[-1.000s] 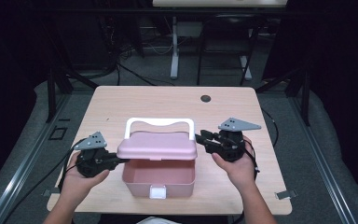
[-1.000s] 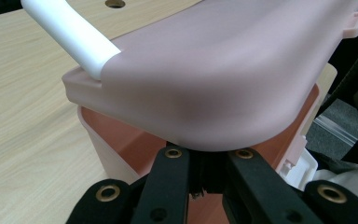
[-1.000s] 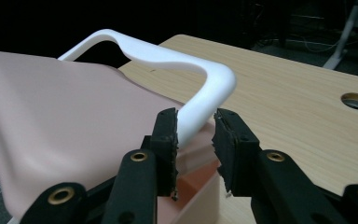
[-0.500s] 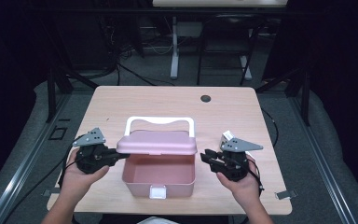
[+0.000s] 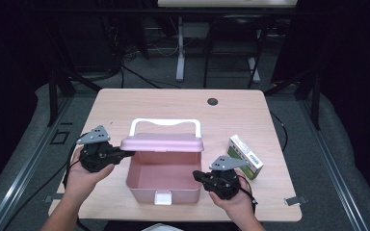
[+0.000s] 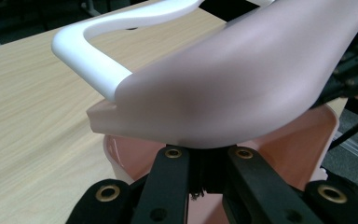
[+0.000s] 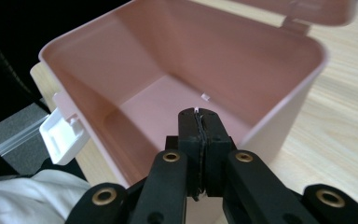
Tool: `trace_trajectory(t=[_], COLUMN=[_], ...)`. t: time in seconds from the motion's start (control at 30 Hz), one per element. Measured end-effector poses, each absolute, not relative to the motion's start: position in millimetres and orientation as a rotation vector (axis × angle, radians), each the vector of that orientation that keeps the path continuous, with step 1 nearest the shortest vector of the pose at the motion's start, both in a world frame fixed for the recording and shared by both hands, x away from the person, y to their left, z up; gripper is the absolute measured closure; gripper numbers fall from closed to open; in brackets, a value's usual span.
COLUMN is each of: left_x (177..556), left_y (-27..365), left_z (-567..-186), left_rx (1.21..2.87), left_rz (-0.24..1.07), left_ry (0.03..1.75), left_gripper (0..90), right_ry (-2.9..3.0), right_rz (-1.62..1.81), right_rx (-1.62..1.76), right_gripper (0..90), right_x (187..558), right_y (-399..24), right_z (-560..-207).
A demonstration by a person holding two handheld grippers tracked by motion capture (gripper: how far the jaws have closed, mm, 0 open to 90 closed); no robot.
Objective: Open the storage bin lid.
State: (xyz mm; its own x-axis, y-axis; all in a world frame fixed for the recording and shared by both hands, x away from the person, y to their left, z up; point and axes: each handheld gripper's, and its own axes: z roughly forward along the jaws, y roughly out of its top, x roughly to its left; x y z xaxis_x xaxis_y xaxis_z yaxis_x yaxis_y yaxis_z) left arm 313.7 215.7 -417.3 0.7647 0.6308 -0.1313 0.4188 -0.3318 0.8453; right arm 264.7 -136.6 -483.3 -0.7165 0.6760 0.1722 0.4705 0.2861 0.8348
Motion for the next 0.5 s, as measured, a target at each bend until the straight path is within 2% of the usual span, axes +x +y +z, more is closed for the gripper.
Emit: trace_trajectory(t=[0.5], left_x=[332], left_y=[215], left_z=[-413], left_rx=[1.950], left_rz=[0.273], left_ry=[0.811], left_gripper=[89.3], right_ry=[2.397], right_rz=[1.374], right_rx=[1.022], right_gripper=[88.2], right_x=[259], right_y=[-121], right_z=[-493])
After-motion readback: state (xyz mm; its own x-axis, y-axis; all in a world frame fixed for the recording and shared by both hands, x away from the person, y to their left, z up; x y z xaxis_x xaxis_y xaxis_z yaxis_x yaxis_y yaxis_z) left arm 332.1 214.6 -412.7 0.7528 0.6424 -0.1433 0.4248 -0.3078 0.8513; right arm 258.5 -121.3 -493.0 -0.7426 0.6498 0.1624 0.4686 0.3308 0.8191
